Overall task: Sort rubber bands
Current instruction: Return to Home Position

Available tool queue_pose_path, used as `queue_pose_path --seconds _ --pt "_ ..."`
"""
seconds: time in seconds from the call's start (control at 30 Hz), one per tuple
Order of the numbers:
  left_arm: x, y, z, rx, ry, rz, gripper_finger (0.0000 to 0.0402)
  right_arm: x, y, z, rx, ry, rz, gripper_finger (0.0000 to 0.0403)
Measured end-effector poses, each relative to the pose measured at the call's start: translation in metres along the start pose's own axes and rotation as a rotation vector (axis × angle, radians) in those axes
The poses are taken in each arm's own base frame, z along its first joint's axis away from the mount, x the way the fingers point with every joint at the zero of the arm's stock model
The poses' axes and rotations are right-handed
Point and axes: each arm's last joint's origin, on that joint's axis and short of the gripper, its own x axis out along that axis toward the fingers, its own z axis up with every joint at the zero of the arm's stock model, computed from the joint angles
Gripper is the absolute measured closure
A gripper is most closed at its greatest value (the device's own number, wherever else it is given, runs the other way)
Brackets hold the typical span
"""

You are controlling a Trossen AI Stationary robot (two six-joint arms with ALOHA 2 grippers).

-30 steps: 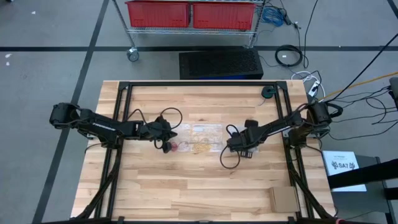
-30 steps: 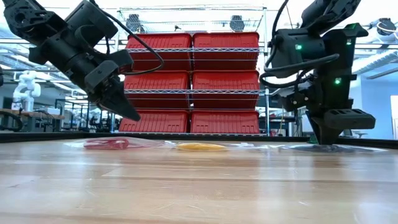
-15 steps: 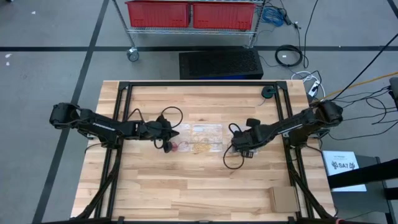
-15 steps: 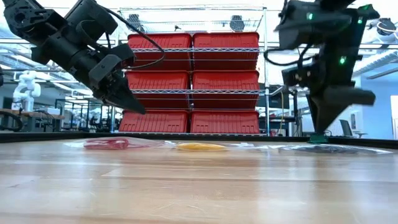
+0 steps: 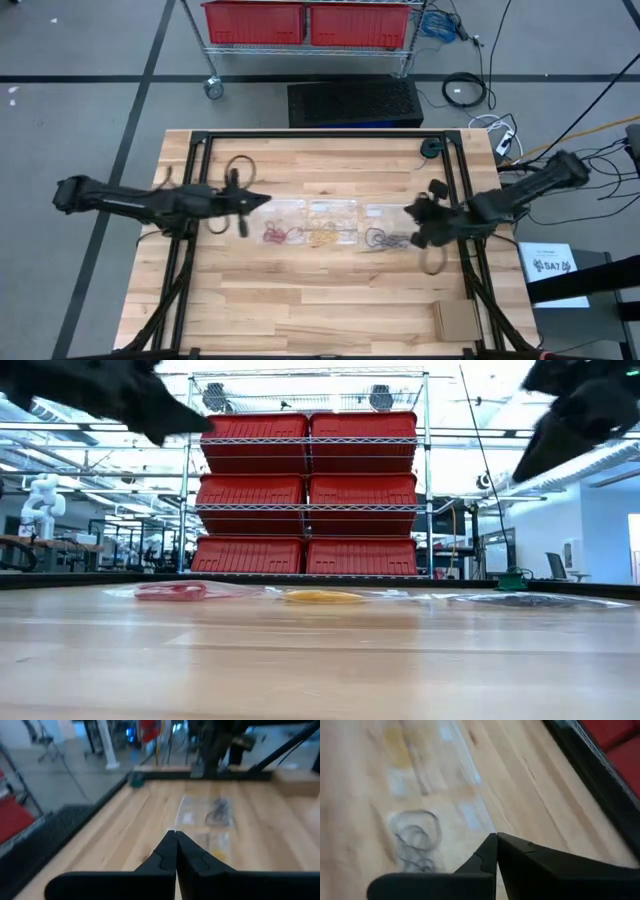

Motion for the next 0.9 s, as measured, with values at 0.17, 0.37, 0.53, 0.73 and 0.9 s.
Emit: queue_pose_path --seconds 0.17,0.37,0.53,0.73,0.9 --pt "-0.035 -0.003 -0.011 0.024 -0.226 -0.029 0.0400 -0.004 -0.005 -0.025 0.101 -0.329 0.146 0.0403" --pt "-0.046 -0.001 -0.044 0.040 -0.402 0.076 0.0400 0.015 -0.010 -0.038 0.100 -0.655 0.259 0.0403" --pt "-0.051 0.006 -0.040 0.080 -0.329 0.218 0.0400 0.026 -0.025 -0.037 0.045 -0.786 0.277 0.0403" --pt "-0.055 0.009 -0.032 0.103 -0.293 0.245 0.0400 0.037 -0.054 -0.027 0.015 -0.841 0.264 0.0403" --pt "-0.049 0.006 -0.050 0.088 -0.267 0.257 0.0400 0.033 -0.066 -0.029 -0.010 -0.883 0.255 0.0403"
